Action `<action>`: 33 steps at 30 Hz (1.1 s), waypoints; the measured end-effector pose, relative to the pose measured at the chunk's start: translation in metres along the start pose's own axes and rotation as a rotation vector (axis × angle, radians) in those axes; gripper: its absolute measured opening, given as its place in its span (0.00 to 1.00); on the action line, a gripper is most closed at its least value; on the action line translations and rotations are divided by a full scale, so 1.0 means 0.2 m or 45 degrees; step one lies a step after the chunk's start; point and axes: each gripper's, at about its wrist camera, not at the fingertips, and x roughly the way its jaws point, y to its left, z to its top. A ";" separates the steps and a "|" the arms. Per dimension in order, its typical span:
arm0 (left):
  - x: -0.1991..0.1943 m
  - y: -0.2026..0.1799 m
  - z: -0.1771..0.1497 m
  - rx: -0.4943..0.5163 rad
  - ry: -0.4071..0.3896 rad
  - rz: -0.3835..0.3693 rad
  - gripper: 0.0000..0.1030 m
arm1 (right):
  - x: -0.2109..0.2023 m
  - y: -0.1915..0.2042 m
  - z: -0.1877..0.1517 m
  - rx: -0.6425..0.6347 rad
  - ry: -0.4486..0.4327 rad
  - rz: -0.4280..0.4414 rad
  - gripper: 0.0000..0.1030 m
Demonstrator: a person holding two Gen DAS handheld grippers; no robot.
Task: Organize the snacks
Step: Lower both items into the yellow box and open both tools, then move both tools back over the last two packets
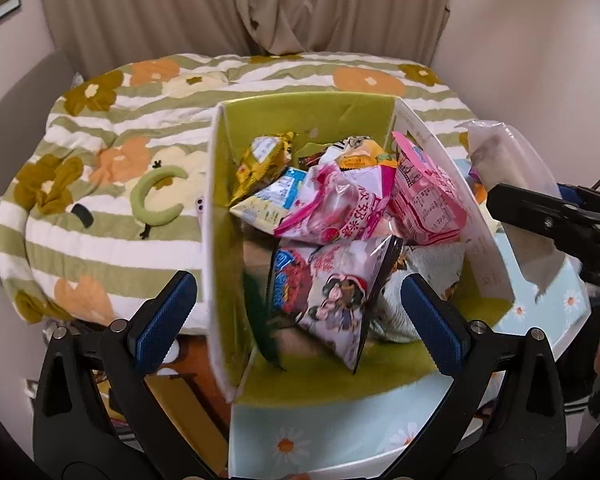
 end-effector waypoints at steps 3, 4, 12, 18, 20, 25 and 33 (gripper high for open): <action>-0.05 0.06 -0.03 -0.044 -0.004 -0.015 0.99 | 0.01 0.03 0.01 -0.011 0.014 0.000 0.56; -0.07 0.08 -0.04 -0.054 -0.009 -0.016 0.99 | 0.01 0.04 0.01 -0.014 0.021 0.003 0.56; -0.13 0.17 -0.05 -0.104 -0.037 0.011 0.99 | 0.16 0.16 0.02 -0.082 0.111 0.028 0.57; -0.11 0.21 -0.09 -0.116 -0.020 0.022 0.99 | 0.18 0.15 -0.05 -0.028 0.080 0.037 0.91; -0.11 0.21 -0.10 -0.122 -0.015 0.016 0.99 | 0.17 0.14 -0.06 -0.023 0.074 0.027 0.93; -0.11 0.19 -0.12 -0.123 -0.010 -0.005 0.99 | 0.13 0.12 -0.12 -0.041 0.063 -0.015 0.94; -0.19 0.10 -0.06 -0.082 -0.080 -0.045 0.99 | -0.04 0.07 -0.12 -0.040 -0.042 -0.058 0.94</action>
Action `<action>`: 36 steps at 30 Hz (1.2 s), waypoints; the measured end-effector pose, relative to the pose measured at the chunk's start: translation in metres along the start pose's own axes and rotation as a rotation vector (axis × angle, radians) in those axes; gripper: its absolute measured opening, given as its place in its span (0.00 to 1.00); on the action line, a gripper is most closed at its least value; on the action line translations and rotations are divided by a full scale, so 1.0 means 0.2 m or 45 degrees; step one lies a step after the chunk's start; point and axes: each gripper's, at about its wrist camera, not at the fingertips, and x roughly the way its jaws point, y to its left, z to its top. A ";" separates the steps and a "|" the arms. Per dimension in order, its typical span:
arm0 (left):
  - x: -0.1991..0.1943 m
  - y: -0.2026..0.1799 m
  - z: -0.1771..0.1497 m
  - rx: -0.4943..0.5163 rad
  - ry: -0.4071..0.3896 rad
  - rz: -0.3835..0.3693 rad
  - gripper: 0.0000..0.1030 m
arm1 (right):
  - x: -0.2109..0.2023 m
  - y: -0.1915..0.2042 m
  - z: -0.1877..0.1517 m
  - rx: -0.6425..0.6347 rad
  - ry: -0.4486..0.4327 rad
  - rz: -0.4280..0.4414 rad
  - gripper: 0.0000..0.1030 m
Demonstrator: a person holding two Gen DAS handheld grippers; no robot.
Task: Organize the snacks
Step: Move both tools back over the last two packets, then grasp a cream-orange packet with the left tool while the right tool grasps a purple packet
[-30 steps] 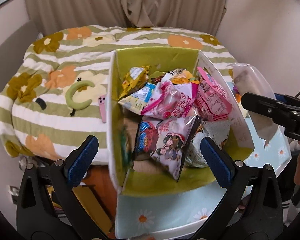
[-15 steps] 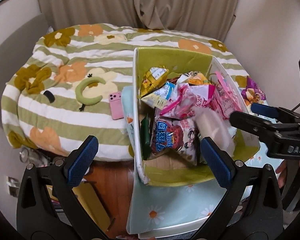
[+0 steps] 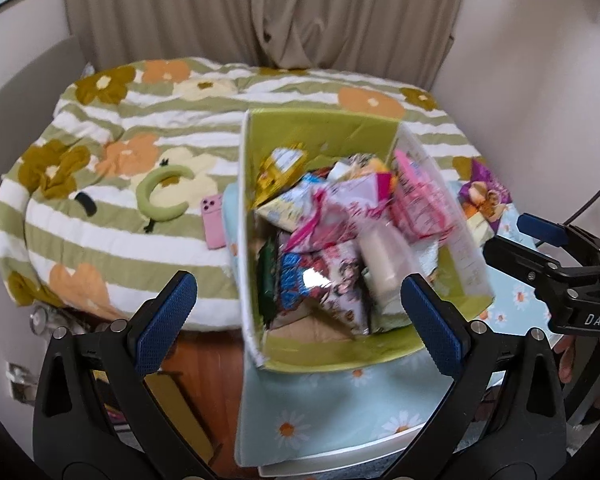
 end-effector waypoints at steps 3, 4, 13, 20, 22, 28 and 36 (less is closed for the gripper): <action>-0.03 -0.07 0.05 0.032 -0.025 -0.025 0.99 | -0.10 -0.07 0.01 0.031 -0.034 -0.021 0.94; -0.03 -0.10 0.07 0.045 -0.035 -0.032 0.99 | -0.13 -0.10 0.01 0.045 -0.049 -0.031 0.94; 0.00 -0.50 0.20 0.110 -0.073 -0.084 0.99 | -0.38 -0.55 0.05 0.190 -0.135 -0.128 0.94; 0.17 -0.94 0.29 0.180 -0.053 -0.094 0.99 | -0.42 -0.99 0.10 0.236 -0.088 -0.168 0.94; 0.25 -1.08 0.30 0.222 -0.044 -0.088 0.99 | -0.40 -1.11 0.11 0.245 -0.065 -0.165 0.94; 0.55 -1.46 0.33 0.369 0.062 -0.058 0.99 | -0.26 -1.44 0.13 0.265 0.042 -0.099 0.94; 1.02 -1.70 0.26 0.529 0.280 -0.002 0.99 | 0.09 -1.75 0.13 0.250 0.201 0.068 0.94</action>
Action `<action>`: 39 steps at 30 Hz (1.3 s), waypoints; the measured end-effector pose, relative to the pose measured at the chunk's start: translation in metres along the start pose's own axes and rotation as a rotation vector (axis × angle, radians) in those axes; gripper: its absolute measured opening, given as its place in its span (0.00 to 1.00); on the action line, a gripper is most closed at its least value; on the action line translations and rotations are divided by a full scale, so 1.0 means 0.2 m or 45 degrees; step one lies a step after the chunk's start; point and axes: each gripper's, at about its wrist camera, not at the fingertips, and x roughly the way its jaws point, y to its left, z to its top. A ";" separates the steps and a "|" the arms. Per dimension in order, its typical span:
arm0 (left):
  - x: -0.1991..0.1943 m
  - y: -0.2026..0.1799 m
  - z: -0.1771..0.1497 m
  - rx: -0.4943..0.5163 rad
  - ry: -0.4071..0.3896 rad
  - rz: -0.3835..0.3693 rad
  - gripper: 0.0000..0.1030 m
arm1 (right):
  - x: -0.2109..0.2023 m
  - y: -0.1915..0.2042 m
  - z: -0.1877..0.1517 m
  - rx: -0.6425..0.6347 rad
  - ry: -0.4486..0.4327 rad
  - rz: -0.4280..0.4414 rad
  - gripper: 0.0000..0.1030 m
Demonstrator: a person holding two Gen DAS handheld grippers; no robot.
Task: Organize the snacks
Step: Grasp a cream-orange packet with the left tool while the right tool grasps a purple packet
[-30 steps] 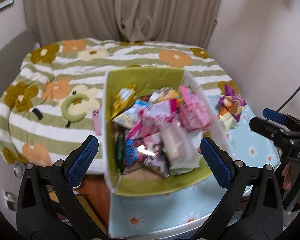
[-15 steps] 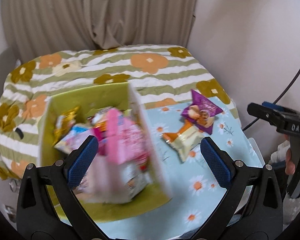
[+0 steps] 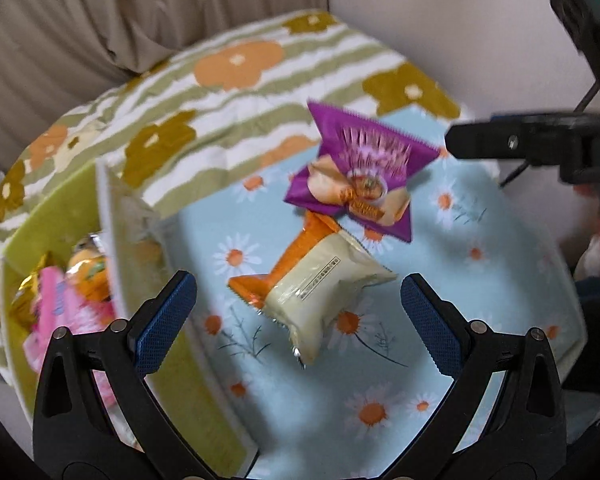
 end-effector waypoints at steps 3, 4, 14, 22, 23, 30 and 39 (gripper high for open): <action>0.15 -0.05 0.03 0.079 0.088 0.025 0.99 | 0.11 -0.04 0.02 -0.048 0.049 0.067 0.94; 0.18 -0.06 0.03 0.107 0.110 0.029 0.99 | 0.15 -0.05 0.04 -0.079 0.066 0.084 0.94; 0.41 -0.09 0.05 0.241 0.304 0.047 0.99 | 0.45 -0.05 0.18 -0.385 0.235 0.253 0.94; 0.53 -0.13 0.03 0.312 0.384 0.015 0.84 | 0.62 -0.09 0.21 -0.371 0.333 0.374 0.94; 0.54 -0.13 0.02 0.304 0.395 0.006 0.80 | 0.63 -0.09 0.20 -0.370 0.330 0.370 0.94; 0.57 -0.12 -0.01 0.252 0.441 0.025 0.65 | 0.65 -0.09 0.21 -0.380 0.337 0.368 0.91; 0.54 -0.05 -0.03 0.069 0.420 0.019 0.60 | 0.65 -0.09 0.22 -0.369 0.319 0.378 0.81</action>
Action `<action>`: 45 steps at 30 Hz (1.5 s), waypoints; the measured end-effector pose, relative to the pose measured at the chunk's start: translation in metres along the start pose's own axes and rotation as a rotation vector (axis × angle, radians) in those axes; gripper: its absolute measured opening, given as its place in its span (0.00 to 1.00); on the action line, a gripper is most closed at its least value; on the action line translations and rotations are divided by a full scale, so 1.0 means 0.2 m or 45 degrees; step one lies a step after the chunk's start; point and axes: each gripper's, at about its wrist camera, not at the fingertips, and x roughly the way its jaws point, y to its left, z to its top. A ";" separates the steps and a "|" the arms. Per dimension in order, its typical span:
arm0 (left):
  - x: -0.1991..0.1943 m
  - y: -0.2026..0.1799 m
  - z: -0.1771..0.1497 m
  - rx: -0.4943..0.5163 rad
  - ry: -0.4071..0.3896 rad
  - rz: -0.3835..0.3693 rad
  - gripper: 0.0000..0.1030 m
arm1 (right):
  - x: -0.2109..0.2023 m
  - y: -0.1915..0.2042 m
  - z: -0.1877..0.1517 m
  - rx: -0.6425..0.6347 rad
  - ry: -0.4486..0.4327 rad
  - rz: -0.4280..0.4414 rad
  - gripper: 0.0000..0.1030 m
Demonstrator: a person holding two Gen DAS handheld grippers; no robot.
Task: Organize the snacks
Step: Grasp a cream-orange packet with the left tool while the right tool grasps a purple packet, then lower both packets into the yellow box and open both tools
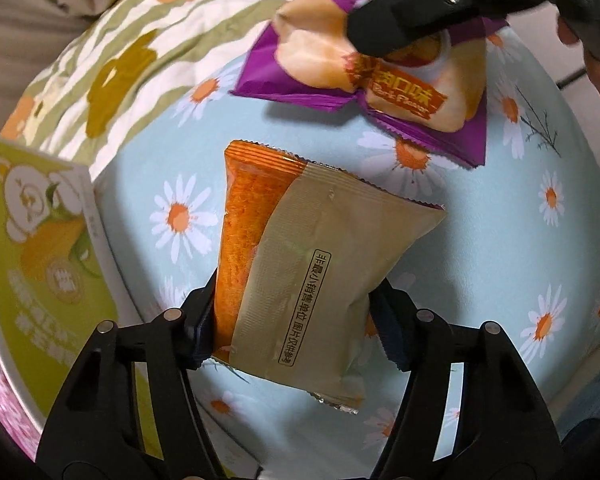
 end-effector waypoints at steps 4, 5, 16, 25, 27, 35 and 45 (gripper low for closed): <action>-0.01 0.01 -0.02 -0.069 -0.020 -0.020 0.59 | -0.01 0.02 -0.01 -0.015 -0.003 -0.030 0.67; -0.02 0.02 -0.03 -0.076 -0.023 -0.022 0.59 | -0.01 0.02 -0.02 -0.018 -0.003 -0.041 0.65; -0.29 0.06 -0.04 -0.185 -0.183 -0.058 0.59 | -0.22 0.12 -0.04 -0.025 -0.084 -0.160 0.63; -0.83 0.37 -0.15 -0.447 -0.445 -0.087 0.59 | -0.57 0.40 0.04 -0.070 -0.227 -0.279 0.63; -0.91 0.46 -0.19 -0.476 -0.484 -0.057 0.59 | -0.62 0.49 0.08 -0.075 -0.261 -0.290 0.63; -1.11 0.93 -0.43 -0.553 -0.536 0.014 0.59 | -0.64 0.95 0.26 -0.060 -0.423 -0.241 0.63; -0.89 1.46 -0.76 -0.597 -0.417 -0.007 0.59 | -0.28 1.40 0.45 0.048 -0.462 -0.146 0.63</action>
